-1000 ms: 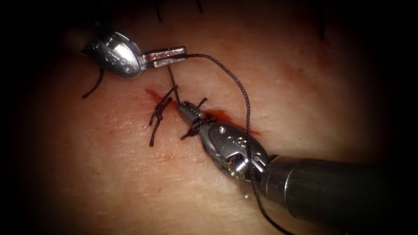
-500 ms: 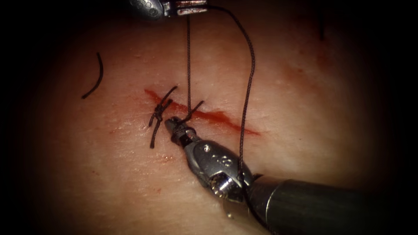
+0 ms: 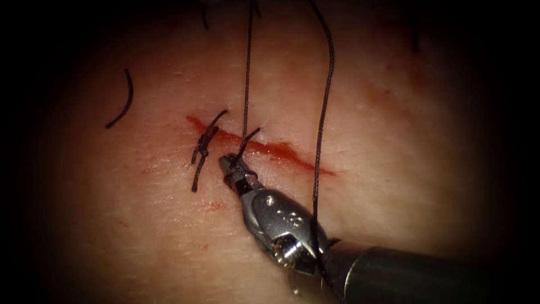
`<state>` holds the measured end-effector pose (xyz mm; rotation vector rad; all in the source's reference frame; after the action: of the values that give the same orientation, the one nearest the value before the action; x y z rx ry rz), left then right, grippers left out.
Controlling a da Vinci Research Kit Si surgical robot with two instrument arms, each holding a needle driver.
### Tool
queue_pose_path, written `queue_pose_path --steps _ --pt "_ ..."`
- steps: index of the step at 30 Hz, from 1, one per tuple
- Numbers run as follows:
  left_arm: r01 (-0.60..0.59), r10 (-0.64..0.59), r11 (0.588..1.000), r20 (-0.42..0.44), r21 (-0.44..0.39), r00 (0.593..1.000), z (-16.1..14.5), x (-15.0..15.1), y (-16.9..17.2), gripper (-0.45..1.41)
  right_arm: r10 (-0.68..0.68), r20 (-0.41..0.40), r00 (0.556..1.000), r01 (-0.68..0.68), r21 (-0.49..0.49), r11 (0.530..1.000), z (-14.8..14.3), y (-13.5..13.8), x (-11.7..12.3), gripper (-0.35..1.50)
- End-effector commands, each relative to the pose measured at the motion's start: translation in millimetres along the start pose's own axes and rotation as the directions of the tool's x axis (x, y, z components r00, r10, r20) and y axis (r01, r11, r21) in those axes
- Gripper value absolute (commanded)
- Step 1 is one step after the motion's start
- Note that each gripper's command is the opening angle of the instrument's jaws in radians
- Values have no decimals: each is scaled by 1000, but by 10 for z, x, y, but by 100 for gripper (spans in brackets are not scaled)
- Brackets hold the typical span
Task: Wound Closure
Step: Tighten the knot by pulling down with the right gripper and up with the left gripper
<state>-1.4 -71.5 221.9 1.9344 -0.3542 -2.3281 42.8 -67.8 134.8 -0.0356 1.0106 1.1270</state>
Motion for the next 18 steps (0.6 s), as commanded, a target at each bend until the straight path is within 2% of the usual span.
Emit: queue_pose_path --steps 1,12,18 --pt "1 -1 1000 2 4 1000 7 -7 -1 -45 0 5 1000 0 3 1000 2 -6 -7 -35" --pt "-3 2 1000 38 7 999 30 -21 -16 -45 16 14 1000 -15 -12 1000 -18 -22 -18 -35" --pt "-2 1 1000 47 11 999 36 -28 -26 -45 6 46 999 -7 19 1000 -18 -25 -25 -35"
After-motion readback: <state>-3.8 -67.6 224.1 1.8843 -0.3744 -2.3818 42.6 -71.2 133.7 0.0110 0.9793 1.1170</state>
